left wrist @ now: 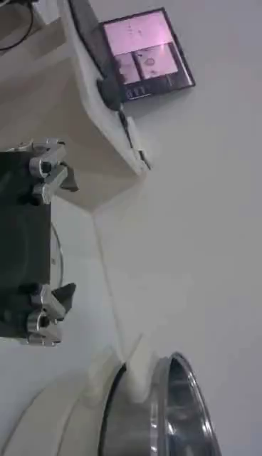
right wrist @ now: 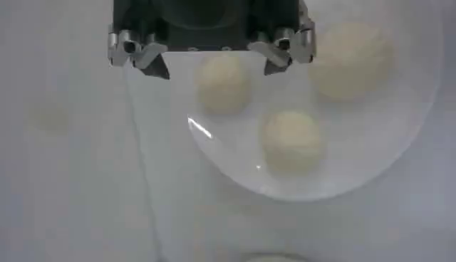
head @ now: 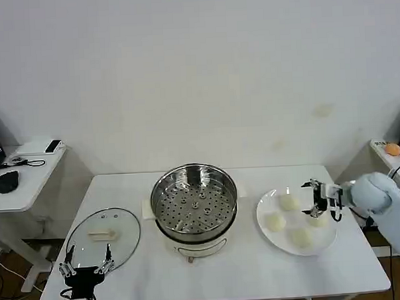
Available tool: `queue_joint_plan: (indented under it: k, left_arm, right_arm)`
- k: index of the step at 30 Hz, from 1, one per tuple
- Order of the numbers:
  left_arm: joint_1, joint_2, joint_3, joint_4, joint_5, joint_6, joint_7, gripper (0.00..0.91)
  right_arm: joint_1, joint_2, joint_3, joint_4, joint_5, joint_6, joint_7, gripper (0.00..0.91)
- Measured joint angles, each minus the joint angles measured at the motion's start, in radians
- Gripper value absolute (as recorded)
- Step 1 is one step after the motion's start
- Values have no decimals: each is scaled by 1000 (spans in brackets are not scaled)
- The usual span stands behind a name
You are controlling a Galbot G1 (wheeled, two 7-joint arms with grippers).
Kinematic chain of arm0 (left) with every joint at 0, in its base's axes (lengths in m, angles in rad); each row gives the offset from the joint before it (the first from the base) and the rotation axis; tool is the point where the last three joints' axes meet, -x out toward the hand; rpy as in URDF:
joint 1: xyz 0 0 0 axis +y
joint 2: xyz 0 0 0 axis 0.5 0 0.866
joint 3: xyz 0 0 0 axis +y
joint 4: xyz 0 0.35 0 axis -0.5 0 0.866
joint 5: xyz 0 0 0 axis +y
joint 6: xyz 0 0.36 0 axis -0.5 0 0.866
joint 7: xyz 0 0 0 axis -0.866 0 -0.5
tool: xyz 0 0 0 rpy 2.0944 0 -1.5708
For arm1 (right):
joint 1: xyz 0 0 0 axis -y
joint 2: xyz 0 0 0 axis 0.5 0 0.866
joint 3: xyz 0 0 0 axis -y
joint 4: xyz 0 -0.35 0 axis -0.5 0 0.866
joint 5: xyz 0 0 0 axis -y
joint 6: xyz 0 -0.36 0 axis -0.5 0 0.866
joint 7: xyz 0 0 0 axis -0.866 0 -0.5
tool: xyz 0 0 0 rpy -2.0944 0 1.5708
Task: Take steamed baozi put them in steamer then cover it.
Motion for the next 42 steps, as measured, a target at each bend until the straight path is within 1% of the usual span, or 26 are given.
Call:
queue_joint_plan:
  k: [4,9,15,24,25,26,31,40,42]
  left_arm:
    - [-10,6,-3,7,-3,3,4,907]
    - [-23,13,-2,12,-3,12,10,907]
    - [-33,18,-6,17,-2,18,12,907]
    - [-33,19,-16,22,-1,19,14,907]
    - [-32,19,-18,22,-1,19,14,907]
    - [-31,20,-19,22,-1,19,13,907]
    - [-28,24,-22,18,-1,20,12,907]
    - [-29,23,-25,15,0,22,10,907]
    - [-29,23,-27,12,0,22,9,907]
  right_arm:
    - [68,21,-92,-56,6,1,-14,907]
    - [126,62,-171,-124,13,-1,-20,907]
    - [176,116,-217,-195,7,-3,-18,907]
    - [207,191,-244,-298,-9,0,-17,907]
    - [210,197,-247,-306,-10,0,-18,897]
    - [212,204,-250,-314,-10,2,-18,846]
    - [222,231,-261,-348,-16,1,-17,816]
    - [226,255,-276,-380,-22,-5,-12,685]
    - [225,258,-279,-383,-21,-7,-12,685]
